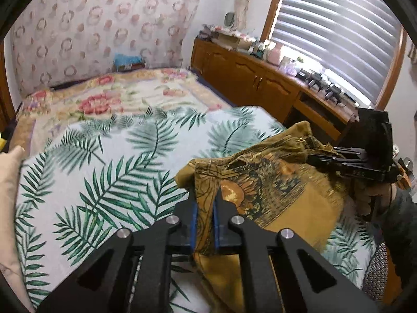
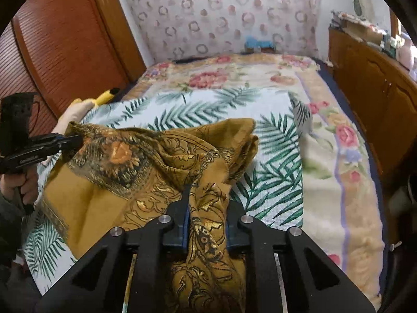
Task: Fold small clothes
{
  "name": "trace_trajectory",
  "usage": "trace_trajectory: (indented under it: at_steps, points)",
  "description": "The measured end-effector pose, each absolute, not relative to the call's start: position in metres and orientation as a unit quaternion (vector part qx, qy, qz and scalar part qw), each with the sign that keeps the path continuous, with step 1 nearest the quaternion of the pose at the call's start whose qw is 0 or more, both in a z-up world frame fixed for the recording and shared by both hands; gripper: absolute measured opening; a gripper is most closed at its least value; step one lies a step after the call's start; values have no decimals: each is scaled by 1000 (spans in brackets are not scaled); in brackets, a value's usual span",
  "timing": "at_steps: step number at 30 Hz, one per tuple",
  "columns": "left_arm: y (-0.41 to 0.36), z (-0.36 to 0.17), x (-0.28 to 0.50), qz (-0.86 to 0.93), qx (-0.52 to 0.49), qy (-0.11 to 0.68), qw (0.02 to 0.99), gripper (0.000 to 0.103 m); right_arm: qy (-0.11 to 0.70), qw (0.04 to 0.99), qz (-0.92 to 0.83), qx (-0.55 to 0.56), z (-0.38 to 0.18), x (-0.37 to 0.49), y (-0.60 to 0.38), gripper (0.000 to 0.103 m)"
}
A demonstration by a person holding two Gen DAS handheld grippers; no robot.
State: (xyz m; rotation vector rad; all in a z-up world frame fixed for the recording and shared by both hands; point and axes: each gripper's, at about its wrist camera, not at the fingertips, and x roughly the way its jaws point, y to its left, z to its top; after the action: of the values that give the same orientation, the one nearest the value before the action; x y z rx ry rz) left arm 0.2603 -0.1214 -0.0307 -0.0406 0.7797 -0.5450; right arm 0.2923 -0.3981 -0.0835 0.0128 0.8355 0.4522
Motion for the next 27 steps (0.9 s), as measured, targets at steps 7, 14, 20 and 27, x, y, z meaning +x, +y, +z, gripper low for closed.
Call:
trace_trajectory:
  at_steps: [7,14,20,27]
  points:
    - [-114,15,225,-275,-20,318,907,4,333,917,217,-15,-36,258,-381,13]
    - [-85,45,199,-255,-20,275,927,4,297,927,228,-39,-4,250,-353,13]
    - [-46,57,187,-218,-23,255,942,4,278,924,256,-63,13,261,-316,13]
    - [12,60,182,-165,-38,241,956,4,264,910,302,-104,28,287,-249,13]
